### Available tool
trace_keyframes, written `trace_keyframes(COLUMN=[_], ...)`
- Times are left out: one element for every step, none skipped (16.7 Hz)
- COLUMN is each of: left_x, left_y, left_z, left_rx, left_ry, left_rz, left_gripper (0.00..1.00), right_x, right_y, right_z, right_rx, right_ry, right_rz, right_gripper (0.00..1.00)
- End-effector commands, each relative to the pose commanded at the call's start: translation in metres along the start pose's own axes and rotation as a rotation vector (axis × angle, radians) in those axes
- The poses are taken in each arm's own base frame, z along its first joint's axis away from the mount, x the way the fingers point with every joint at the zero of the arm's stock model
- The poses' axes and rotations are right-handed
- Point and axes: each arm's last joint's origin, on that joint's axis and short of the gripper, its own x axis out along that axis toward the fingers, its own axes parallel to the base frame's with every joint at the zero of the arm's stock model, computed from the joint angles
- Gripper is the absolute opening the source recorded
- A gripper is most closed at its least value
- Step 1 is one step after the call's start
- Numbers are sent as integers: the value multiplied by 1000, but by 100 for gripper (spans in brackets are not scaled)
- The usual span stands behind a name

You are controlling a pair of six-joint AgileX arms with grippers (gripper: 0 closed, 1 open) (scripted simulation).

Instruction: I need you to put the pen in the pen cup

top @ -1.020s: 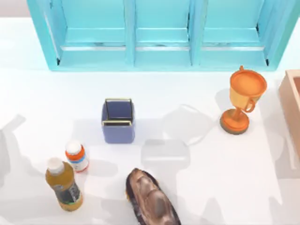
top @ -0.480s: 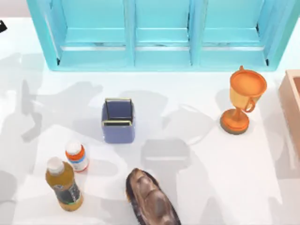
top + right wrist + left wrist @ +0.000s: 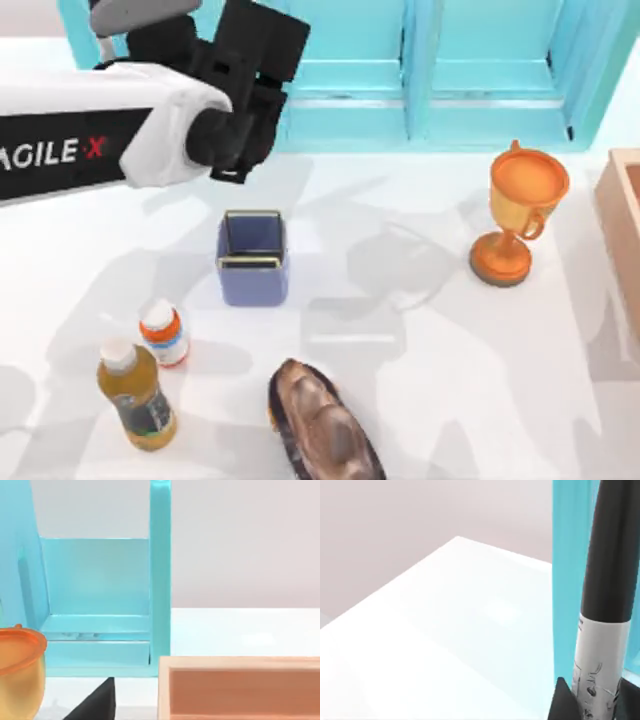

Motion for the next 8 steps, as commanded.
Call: trace_keyframes(left_x=[-24, -47, -69, -89, -107, -122, -134, -143], left_y=[-9, -16, -21, -24, -25, -26, -26, -26], left_z=[-6, -13, -19, -25, -31, -36, -40, -43], left_rx=[-15, -34, -55, -76, -96, -115, -131, -143], left_ry=[-62, -117, -165, -206, -240, -267, -288, -303], left_rz=[-2, -5, -7, -10, -13, -15, -17, -18], left_gripper=[0, 0, 0, 0, 0, 0, 0, 0], right_x=[0, 0, 0, 0, 0, 0, 0, 0], right_y=[0, 0, 0, 0, 0, 0, 0, 0], right_z=[0, 0, 0, 0, 0, 0, 0, 0], right_rx=[0, 0, 0, 0, 0, 0, 0, 0], right_ry=[0, 0, 0, 0, 0, 0, 0, 0], right_rz=[0, 0, 0, 0, 0, 0, 0, 0], right_gripper=[100, 100, 100, 100, 100, 100, 100, 100])
